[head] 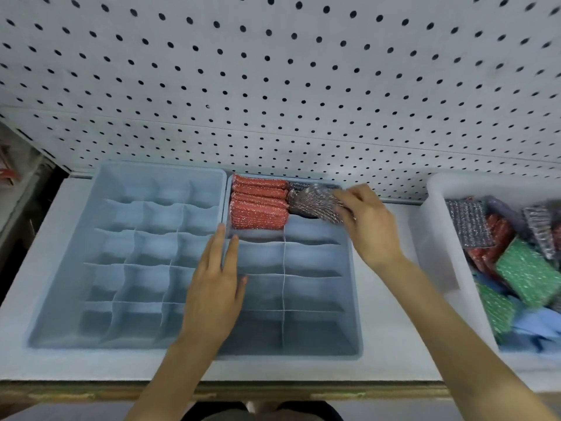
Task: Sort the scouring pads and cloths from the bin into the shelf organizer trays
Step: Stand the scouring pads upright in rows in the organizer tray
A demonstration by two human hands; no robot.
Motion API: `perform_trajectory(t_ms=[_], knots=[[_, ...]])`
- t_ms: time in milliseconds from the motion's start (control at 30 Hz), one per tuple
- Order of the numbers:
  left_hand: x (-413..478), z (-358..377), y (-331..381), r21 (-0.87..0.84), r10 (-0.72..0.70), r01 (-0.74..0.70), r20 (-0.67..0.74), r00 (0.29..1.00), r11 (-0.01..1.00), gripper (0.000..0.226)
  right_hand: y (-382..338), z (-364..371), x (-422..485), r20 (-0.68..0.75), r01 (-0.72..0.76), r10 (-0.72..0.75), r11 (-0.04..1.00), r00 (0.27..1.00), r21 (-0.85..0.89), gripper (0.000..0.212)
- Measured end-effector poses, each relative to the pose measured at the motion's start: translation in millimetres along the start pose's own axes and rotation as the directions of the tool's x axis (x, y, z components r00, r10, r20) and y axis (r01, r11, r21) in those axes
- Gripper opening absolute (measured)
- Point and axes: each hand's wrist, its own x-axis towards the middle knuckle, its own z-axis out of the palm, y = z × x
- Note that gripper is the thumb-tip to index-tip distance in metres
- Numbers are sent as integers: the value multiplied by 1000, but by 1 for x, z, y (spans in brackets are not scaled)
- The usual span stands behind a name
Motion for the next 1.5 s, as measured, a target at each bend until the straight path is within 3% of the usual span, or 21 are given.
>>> perform_trajectory(t_ms=[67,133,500,867,933,1100,1333,1500], knots=[[1,2,0,-56,-15,16,21,1000,998,74,-7,14,12,-68,176,-192,967,979,-185,42],[2,2,0,-66,-6,6,11,1000,998,70,-7,25,22,-99,245,-282,927,954,-286,47],[2,1,2,-88,-44,47,32,999,995,63,3,30,18,-29,263,-307,857,951,-444,49],[3,-1,2,-126,-33,41,64,997,991,62,-8,42,25,142,224,-183,894,973,-388,43],[3,0,2,-144,-34,43,63,997,989,62,-4,42,23,85,205,-187,925,979,-319,37],[3,-1,2,-182,-36,47,63,997,982,61,0,39,-5,-208,117,-154,976,966,-181,33],[4,-2,2,-189,-31,42,64,997,981,59,-13,58,-13,-39,166,-186,939,982,-302,61],[4,-5,4,-191,-37,56,99,994,980,59,-11,46,-7,111,289,-267,871,957,-399,73]])
